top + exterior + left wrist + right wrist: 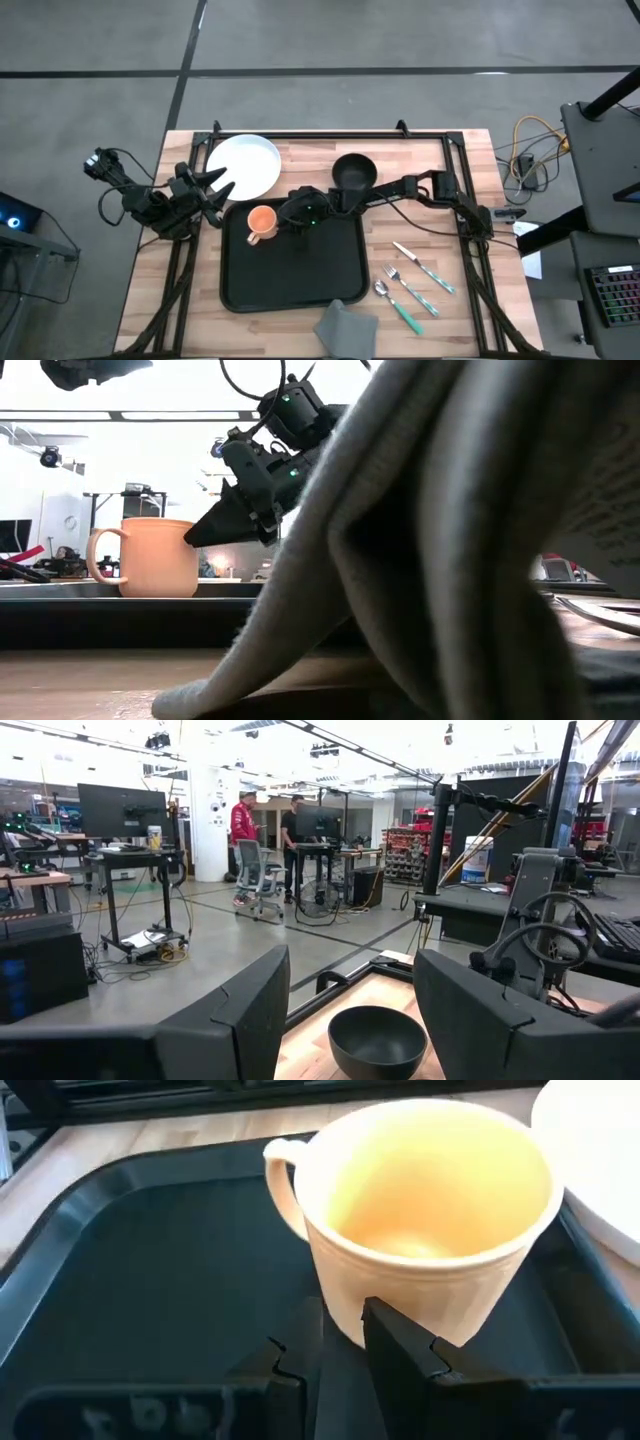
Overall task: Set up tray
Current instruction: Put the orange mug on the black tray
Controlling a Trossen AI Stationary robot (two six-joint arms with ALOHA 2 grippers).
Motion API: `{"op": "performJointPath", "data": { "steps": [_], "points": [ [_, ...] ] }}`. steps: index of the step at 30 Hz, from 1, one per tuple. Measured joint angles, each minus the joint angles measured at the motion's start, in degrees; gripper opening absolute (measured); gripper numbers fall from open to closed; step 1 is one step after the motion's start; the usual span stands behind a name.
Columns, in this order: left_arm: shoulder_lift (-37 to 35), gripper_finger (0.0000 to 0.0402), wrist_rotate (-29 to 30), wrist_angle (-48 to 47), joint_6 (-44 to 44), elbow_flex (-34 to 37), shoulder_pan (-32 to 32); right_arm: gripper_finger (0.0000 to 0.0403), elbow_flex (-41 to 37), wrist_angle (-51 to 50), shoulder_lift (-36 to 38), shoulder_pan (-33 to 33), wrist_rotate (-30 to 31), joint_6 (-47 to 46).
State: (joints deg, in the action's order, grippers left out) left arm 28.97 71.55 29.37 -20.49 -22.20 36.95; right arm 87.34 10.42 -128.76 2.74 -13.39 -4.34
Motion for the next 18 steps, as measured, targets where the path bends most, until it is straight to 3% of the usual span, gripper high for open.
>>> {"op": "performJointPath", "data": {
  "steps": [7, 18],
  "points": [
    [-0.02, 0.0194, 0.0, 0.03, 0.0, 0.0, -0.02, 0.0068, 6.13, -1.77, -4.74, 0.02, -0.17, -0.04],
    [0.04, 0.0194, 0.02, 0.02, 0.0, 0.0, -0.02, 0.0068, 27.35, -12.91, -17.97, 0.0, -0.7, 0.48]
  ]
}}
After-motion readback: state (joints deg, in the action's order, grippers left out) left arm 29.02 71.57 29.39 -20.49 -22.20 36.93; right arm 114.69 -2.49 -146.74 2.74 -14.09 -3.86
